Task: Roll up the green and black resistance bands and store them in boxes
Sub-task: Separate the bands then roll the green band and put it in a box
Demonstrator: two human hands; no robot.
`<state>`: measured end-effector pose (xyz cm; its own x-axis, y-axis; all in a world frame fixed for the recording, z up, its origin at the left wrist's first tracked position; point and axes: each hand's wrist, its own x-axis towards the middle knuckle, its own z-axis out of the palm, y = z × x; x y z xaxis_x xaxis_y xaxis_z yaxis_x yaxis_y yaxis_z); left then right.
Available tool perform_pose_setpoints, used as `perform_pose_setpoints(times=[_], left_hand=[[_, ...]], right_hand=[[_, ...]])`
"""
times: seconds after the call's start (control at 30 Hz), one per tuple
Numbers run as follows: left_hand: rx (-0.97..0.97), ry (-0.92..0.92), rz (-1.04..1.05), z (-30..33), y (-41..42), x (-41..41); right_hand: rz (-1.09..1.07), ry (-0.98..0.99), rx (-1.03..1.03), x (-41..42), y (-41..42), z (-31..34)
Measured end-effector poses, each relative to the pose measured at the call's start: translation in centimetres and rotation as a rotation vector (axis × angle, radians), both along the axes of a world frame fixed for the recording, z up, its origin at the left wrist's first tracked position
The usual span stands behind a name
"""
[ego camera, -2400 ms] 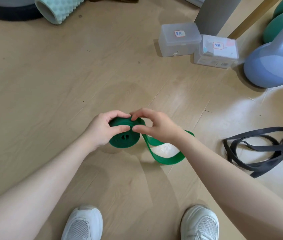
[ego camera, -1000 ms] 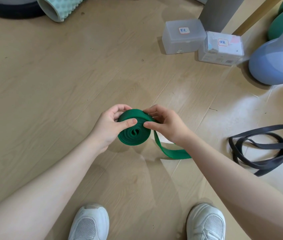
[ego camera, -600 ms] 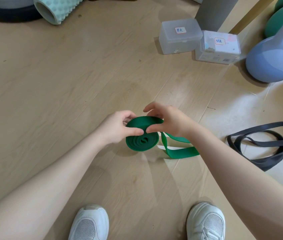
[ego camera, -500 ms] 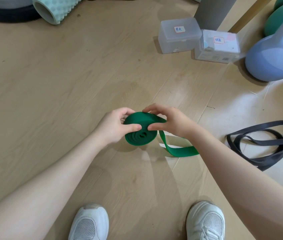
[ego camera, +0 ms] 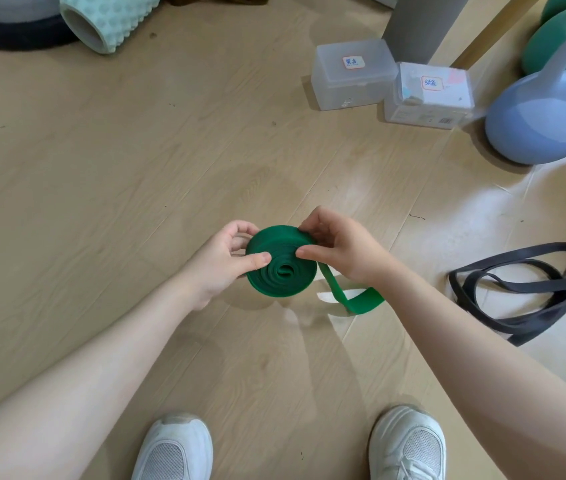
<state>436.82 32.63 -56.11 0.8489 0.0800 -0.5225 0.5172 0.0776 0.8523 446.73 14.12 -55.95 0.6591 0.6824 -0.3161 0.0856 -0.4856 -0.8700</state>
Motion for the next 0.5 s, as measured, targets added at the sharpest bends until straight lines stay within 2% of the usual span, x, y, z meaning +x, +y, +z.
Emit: perform_pose_setpoints(times=[0.1,0.17,0.27,0.5], left_hand=[[0.098,0.036,-0.283,1.1,0.4,1.1],[0.204,0.022,-0.383,1.5,-0.1,1.9],[0.231,-0.004,-0.286,1.2,-0.3,2.2],[0.044,-0.017,0.003,0.6,-0.3,1.2]], right_hand=[[0.135,-0.129,-0.085,0.2,0.1,0.5],[0.214,-0.212,-0.116,0.4,0.5,1.0],[0.183,-0.195,-0.109,0.3,1.2,1.0],[-0.013,0.247,0.099,0.8,-0.6,0.2]])
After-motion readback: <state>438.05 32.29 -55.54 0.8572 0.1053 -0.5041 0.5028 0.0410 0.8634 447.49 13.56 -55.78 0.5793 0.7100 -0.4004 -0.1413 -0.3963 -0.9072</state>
